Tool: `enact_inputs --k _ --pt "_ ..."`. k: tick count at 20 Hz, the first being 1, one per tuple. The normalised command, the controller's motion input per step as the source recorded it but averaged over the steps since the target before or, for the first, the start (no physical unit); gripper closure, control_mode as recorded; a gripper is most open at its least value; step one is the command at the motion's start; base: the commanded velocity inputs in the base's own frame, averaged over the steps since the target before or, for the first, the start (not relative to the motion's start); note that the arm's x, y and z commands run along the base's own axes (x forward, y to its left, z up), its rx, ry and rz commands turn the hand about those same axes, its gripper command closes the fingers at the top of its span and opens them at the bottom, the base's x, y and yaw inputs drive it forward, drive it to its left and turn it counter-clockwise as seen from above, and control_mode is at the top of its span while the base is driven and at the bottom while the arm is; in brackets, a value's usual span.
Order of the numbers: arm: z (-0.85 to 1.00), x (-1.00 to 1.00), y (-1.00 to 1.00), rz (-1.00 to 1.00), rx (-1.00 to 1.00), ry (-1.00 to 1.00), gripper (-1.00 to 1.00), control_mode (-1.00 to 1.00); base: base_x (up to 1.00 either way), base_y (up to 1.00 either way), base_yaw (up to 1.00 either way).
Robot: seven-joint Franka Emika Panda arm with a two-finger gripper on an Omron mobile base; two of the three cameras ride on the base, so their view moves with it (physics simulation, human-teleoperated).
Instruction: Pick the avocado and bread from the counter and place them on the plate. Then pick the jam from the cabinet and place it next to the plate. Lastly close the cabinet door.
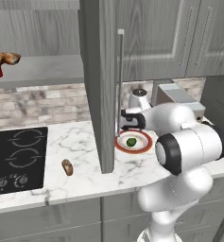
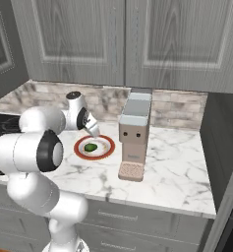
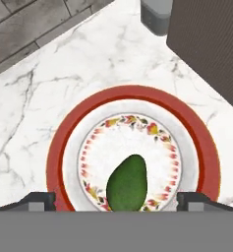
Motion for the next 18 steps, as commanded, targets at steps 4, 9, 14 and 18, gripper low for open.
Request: enact_inputs --k 4,9,14,18 --pt "0.39 -0.47 0.34 0.18 0.0 0.0 -1.0 -1.0 0.0 0.0 0.0" --pt "0.09 -0.41 0.51 0.22 0.0 0.0 -1.0 -1.0 0.0 0.0 0.0" --pt "-0.04 -0.2 0.6 0.23 0.0 -0.06 -1.0 -1.0 0.0 0.0 0.0" --pt "-0.21 -0.07 0.7 0.25 0.0 -0.09 -1.0 -1.0 0.0 0.0 0.0"
